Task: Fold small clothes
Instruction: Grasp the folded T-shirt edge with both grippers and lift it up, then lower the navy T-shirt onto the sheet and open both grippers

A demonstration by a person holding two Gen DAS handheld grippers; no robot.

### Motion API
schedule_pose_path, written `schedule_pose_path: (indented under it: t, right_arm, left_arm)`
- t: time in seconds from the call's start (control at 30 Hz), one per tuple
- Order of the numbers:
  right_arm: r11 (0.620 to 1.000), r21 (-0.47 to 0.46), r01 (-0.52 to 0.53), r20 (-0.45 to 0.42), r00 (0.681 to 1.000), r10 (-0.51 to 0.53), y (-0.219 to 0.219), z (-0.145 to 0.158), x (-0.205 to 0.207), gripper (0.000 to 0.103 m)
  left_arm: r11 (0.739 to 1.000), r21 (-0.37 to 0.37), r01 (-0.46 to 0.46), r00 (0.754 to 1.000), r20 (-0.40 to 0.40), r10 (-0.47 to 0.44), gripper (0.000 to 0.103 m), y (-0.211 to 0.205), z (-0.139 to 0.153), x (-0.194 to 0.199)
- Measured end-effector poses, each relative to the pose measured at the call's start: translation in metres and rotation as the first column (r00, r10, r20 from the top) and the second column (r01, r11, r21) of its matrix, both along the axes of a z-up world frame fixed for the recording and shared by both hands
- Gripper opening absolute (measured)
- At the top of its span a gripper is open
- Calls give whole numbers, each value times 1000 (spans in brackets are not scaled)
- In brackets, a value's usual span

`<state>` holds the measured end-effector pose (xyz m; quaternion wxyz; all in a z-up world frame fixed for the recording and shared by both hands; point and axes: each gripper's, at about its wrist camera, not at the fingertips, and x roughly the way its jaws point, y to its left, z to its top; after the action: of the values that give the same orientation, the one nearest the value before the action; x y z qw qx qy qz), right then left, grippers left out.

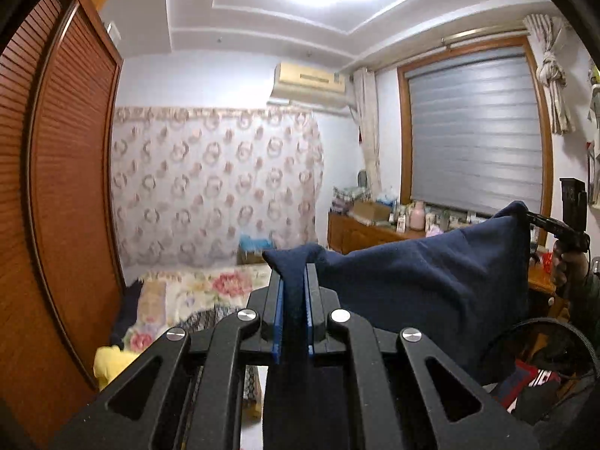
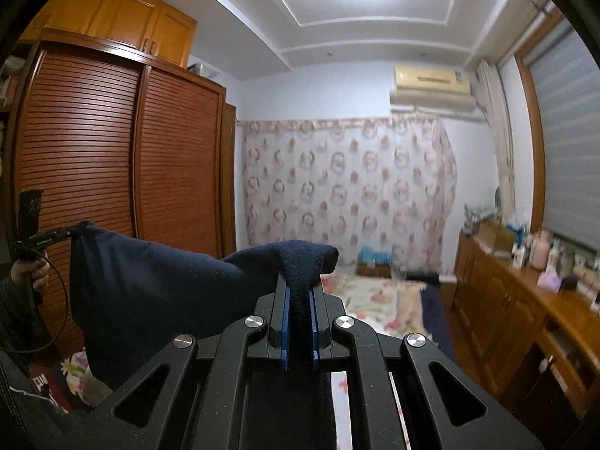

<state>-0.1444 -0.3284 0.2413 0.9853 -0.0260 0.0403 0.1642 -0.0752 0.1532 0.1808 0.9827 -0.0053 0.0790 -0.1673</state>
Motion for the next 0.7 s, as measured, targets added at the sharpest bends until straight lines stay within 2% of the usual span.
schedule_pose_path:
  t: [0.13,0.37,0.53,0.63,0.7]
  right_arm:
    - [999,-33,-5,48,999,7,7,25,-18,8]
    - [999,-32,-20,112,993,24,13,29,-45,8]
    - [999,-47,-3,84,996,7,25,-3,-20,8]
    - [997,-69,18,15,1000,-17,29,-11,16,8]
    - [996,-83,33,-55,998,-38,29,-26,53,8]
  left_arm:
    - [1000,-22,-1,999,41,2,10,6,14,-6]
    - [999,-45,-4,995,100,8,10,14,28,-16]
    - [999,-39,-13,997,71,16,10,7,22,-5]
    - [999,-17,-31,999,18,31,10,-4,6,34]
    - [999,0,-42,999,-28,42,10,-12,-10,69]
